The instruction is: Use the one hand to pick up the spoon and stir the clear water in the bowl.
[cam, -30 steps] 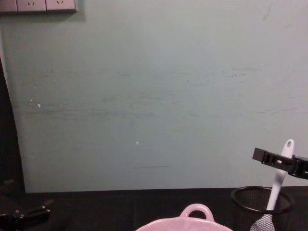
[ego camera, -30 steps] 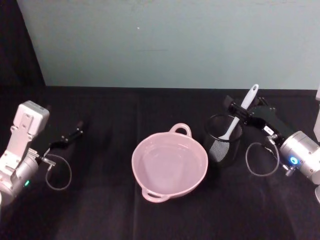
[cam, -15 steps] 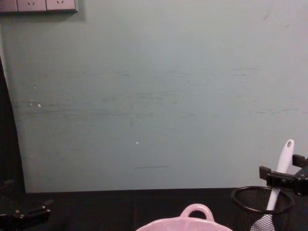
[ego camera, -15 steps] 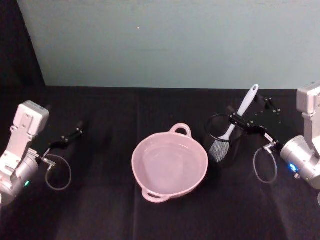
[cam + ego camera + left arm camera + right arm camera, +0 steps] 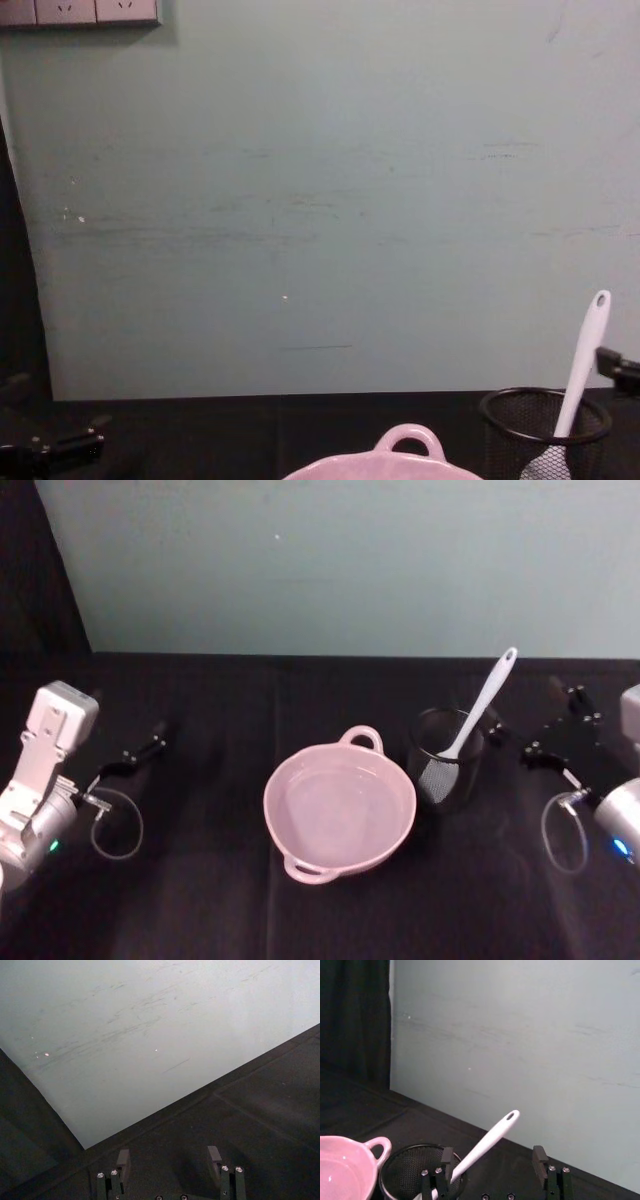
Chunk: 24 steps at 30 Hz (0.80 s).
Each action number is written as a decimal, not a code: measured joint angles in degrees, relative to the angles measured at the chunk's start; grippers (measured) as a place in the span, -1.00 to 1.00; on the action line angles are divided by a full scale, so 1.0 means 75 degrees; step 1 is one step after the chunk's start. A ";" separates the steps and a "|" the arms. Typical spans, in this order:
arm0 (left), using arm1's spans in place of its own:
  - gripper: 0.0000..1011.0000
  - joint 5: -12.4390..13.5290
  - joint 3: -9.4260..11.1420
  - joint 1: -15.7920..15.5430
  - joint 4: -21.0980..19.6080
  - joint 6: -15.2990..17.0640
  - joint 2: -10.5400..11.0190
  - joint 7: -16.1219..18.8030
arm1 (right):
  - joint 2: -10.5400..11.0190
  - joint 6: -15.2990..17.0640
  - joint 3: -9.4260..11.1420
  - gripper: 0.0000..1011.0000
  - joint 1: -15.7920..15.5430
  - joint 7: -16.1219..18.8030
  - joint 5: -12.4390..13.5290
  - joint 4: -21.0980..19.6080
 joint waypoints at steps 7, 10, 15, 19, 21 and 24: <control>0.99 0.0000 0.0000 0.0000 0.0000 0.0000 0.0000 0.0000 | 0.0141 -0.0301 0.0533 0.98 -0.0845 -0.0165 0.0095 -0.0659; 0.99 0.0000 0.0000 0.0000 0.0001 0.0000 0.0000 0.0000 | 0.0122 -0.0529 0.0766 0.98 -0.1129 -0.0202 0.0202 -0.0692; 0.99 0.0000 0.0000 0.0000 0.0000 0.0000 0.0000 0.0000 | -0.0009 -0.0861 0.1053 0.98 -0.1411 -0.0241 0.0339 -0.0591; 0.99 0.0000 0.0000 0.0000 0.0000 0.0000 0.0000 0.0000 | -0.0146 -0.1022 0.1239 0.98 -0.1499 -0.0259 0.0403 -0.0381; 0.99 0.0000 0.0000 0.0000 0.0000 0.0000 0.0000 0.0000 | -0.0191 -0.1042 0.1279 0.98 -0.1486 -0.0253 0.0416 -0.0298; 0.99 0.0000 -0.0001 0.0000 0.0000 0.0000 0.0000 0.0000 | -0.0270 -0.1079 0.1334 0.98 -0.1435 -0.0224 0.0445 -0.0133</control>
